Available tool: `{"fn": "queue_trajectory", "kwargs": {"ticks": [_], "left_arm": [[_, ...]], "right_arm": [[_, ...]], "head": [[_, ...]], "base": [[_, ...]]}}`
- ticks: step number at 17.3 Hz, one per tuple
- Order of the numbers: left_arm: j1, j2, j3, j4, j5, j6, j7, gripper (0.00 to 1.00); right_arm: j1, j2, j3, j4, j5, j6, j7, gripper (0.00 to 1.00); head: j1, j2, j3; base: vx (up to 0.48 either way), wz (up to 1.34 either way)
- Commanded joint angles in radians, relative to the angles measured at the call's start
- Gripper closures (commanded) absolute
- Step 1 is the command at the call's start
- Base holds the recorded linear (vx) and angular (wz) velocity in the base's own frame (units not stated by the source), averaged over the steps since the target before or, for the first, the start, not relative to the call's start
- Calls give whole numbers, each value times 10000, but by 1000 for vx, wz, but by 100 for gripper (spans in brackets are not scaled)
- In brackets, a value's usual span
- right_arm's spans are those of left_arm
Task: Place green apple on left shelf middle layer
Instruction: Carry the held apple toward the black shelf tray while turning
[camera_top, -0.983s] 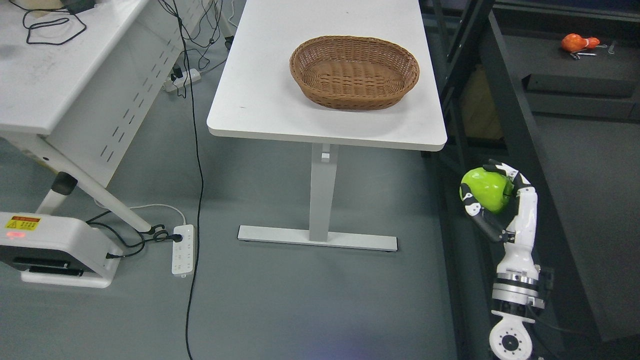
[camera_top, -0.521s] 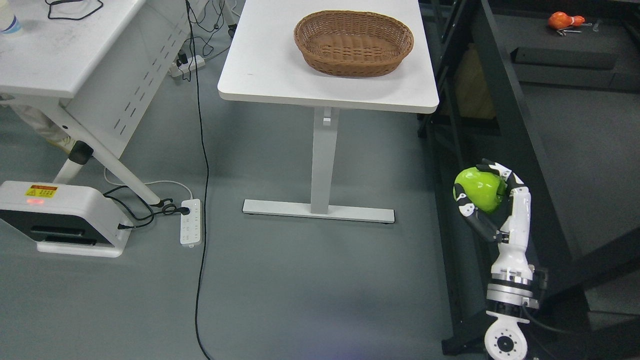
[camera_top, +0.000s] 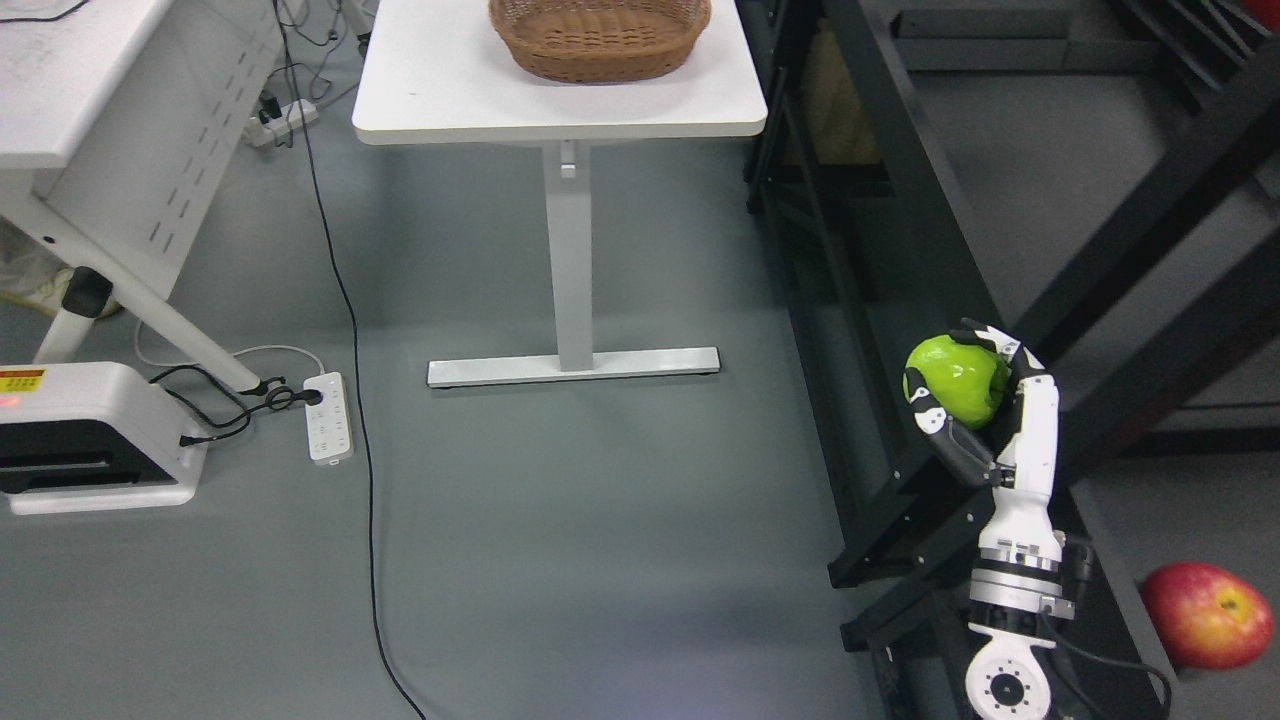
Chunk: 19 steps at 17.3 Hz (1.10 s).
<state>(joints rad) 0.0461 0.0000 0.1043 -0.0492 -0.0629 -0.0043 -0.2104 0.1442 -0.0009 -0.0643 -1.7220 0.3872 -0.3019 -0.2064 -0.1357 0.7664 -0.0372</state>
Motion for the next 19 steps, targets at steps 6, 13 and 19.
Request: {"fn": "queue_trajectory", "kwargs": {"ticks": [6, 13, 19], "left_arm": [[-1, 175, 0, 1, 0, -3, 2, 0], [-1, 175, 0, 1, 0, -3, 2, 0], [-1, 175, 0, 1, 0, -3, 2, 0]], "right_arm": [[30, -166, 14, -6, -6, -3, -6, 100], [31, -166, 14, -6, -6, -3, 9, 100], [46, -166, -2, -6, 9, 27, -6, 100]], "head": [[0, 0, 0], [0, 0, 0], [0, 0, 0]], "base": [[-193, -753], [-96, -1064], [7, -1082]]}}
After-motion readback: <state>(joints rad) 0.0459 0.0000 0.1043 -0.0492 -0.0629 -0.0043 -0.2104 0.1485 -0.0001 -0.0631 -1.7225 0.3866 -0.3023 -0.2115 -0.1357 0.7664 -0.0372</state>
